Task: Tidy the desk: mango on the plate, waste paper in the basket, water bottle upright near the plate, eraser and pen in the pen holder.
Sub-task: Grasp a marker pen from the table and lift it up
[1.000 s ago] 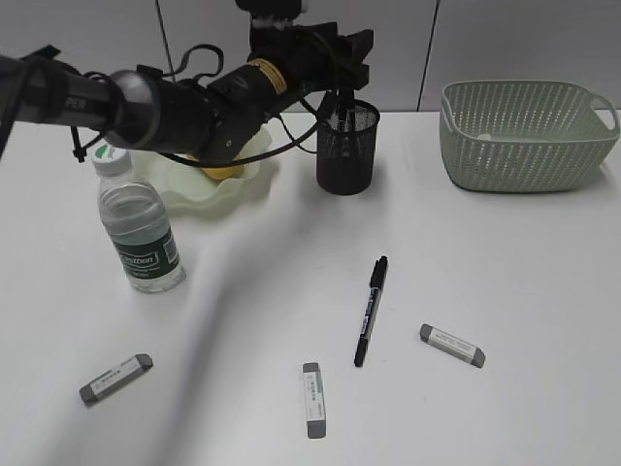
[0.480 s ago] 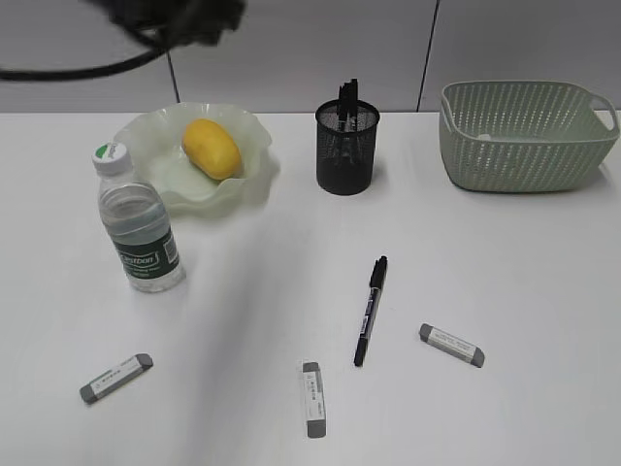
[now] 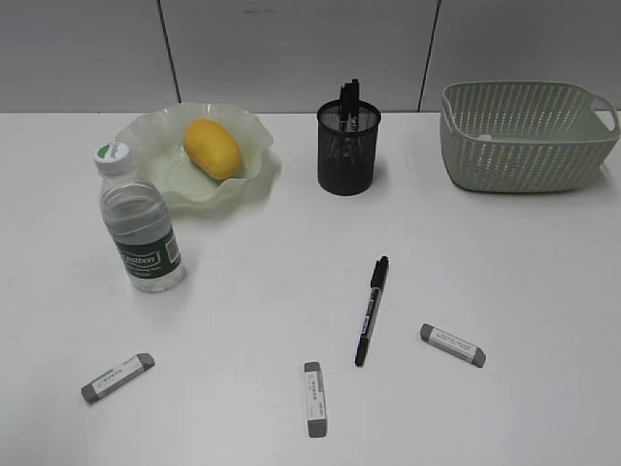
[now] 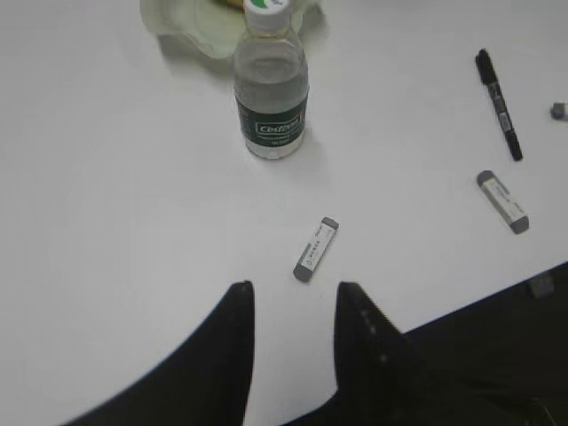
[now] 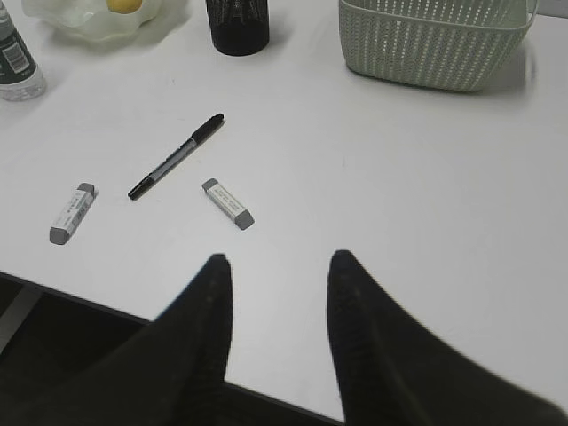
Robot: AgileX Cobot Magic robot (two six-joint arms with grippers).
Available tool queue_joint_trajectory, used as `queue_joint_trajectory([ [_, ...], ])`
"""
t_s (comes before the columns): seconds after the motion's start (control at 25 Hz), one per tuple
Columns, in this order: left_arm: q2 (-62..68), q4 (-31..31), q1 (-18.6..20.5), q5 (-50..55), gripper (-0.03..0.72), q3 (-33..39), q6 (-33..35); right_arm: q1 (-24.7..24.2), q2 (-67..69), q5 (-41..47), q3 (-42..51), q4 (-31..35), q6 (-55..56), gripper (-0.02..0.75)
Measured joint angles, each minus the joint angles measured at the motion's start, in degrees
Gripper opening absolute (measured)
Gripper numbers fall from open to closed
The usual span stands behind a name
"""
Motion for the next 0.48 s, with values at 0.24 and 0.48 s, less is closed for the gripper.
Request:
queue_joint_trajectory([
  [0.24,-18.86,0.0,0.0,2.89,0.233,7.94,0.0,0.0,0.0,-0.07,0.0,-0.05,0.0,0.299],
  [0.48,-26.77,-0.07,0.0,-0.39,0.233,10.63,0.0,0.0,7.64,-1.52,-0.68,-0.16,-0.99,0.299],
])
